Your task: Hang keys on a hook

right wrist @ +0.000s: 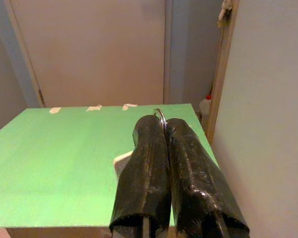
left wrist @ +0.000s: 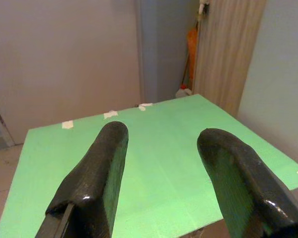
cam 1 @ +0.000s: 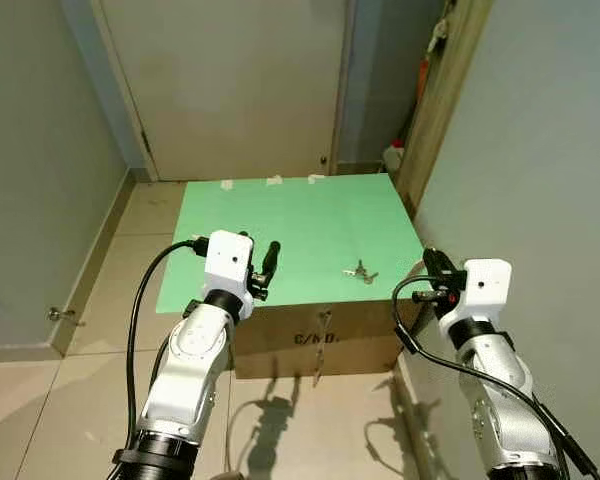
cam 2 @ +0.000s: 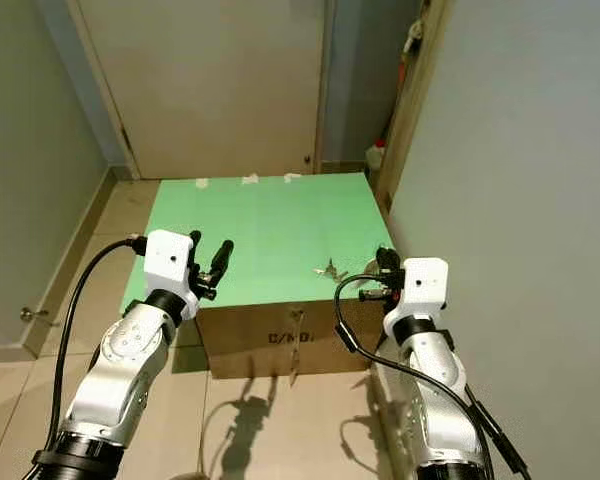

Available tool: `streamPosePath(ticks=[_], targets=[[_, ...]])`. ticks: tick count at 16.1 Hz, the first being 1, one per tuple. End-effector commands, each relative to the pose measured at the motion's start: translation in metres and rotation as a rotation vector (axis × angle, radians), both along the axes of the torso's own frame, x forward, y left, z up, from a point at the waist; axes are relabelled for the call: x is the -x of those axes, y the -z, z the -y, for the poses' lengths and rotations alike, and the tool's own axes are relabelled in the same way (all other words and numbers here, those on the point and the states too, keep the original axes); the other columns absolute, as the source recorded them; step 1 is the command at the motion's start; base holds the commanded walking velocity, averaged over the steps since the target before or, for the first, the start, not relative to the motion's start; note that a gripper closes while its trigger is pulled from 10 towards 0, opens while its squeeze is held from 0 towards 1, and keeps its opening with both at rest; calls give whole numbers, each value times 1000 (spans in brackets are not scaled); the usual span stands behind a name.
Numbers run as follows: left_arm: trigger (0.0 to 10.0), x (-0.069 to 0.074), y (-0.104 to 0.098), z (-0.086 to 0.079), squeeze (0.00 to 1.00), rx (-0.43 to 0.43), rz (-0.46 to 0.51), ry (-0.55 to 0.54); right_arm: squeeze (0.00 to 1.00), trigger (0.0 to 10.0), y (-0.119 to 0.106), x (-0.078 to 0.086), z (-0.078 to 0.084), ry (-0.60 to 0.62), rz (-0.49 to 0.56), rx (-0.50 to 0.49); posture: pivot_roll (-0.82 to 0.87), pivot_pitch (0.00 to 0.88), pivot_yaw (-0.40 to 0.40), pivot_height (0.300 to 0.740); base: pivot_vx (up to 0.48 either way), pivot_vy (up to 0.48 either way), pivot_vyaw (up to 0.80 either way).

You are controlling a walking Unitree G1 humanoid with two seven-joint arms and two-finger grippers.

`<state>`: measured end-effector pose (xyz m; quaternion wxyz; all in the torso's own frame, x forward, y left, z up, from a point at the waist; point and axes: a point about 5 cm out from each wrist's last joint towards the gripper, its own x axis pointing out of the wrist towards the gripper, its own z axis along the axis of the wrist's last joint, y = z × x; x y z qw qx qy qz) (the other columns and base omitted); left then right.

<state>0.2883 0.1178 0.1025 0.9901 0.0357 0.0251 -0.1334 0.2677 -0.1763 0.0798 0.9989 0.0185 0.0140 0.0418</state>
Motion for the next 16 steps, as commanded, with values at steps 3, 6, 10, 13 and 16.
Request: streamPosePath(ticks=[3,6,10,13,16], targets=[[10000,-5,-3,2,0,-13,18,-7,0,0,0,1,1,2,0,-10,-58,0,-3,740,0,0,0],[10000,-6,-4,3,0,-20,28,-14,0,0,1,1,1,-1,-1,-8,-61,0,-3,740,-89,0,0],[10000,-8,-4,2,0,-17,32,-24,0,0,1,1,1,-4,-5,-1,-61,0,-4,740,-121,0,0],[10000,-8,-4,3,0,-16,35,-26,0,0,2,0,1,-9,-10,0,-61,0,-6,740,-259,0,0],[10000,-9,-4,3,0,-13,35,-28,0,0,2,0,0,-13,-12,0,-62,0,-8,740,-261,0,0]])
